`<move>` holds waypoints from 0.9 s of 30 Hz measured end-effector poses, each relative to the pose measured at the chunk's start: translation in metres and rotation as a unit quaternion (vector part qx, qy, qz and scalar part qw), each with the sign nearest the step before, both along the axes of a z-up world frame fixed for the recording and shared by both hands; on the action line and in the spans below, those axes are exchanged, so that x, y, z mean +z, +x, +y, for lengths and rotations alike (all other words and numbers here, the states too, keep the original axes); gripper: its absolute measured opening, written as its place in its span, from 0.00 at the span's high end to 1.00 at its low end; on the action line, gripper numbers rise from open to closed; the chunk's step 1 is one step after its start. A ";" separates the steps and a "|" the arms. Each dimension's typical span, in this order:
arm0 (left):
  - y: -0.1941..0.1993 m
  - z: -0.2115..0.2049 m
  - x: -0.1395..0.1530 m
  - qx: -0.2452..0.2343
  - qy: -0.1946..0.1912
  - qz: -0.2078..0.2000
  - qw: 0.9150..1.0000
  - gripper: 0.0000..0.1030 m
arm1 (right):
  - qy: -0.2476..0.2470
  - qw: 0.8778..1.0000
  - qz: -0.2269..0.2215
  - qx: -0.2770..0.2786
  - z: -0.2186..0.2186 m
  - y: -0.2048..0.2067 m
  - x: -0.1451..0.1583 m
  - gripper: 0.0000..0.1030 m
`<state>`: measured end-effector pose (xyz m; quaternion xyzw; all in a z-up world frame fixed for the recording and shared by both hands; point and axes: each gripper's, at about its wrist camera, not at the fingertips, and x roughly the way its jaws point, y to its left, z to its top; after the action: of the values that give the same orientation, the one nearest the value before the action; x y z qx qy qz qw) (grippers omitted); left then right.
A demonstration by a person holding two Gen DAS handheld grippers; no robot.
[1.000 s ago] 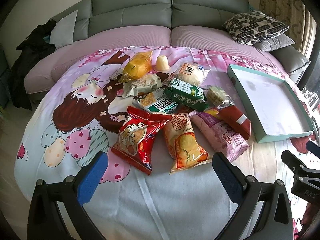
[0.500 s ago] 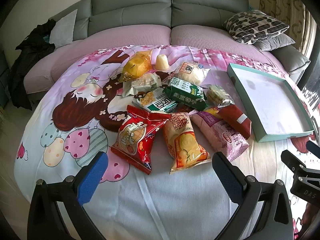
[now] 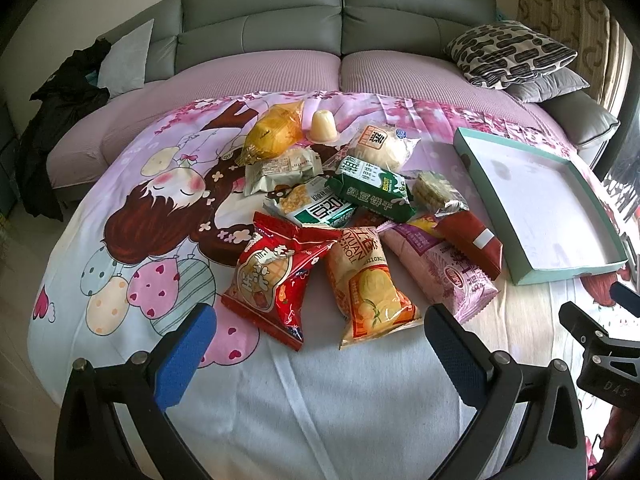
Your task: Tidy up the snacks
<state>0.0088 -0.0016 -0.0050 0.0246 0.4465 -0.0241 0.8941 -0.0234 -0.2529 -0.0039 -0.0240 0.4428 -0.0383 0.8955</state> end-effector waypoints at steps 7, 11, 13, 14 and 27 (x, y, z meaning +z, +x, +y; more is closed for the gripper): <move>0.001 0.000 0.000 0.001 -0.001 0.000 1.000 0.00 | -0.004 1.000 0.002 0.003 0.002 0.002 0.000 0.00; 0.003 0.002 0.000 -0.002 -0.006 0.003 1.000 0.00 | -0.008 1.000 0.005 0.008 0.004 0.003 -0.001 0.00; 0.004 0.004 0.000 -0.003 -0.009 0.003 1.000 0.00 | -0.011 1.000 0.004 0.015 0.007 0.003 -0.001 0.00; 0.005 0.005 0.000 -0.002 -0.010 0.004 1.000 0.00 | -0.011 1.000 0.004 0.019 0.009 0.004 0.000 0.00; 0.025 0.045 -0.007 0.029 -0.034 0.030 0.999 0.01 | 0.040 0.991 -0.004 0.126 0.065 0.023 0.011 0.00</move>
<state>0.0337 0.0435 -0.0115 -0.0191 0.4727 -0.0139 0.8809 -0.0005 -0.1878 0.0076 -0.0438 0.4337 0.0923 0.8952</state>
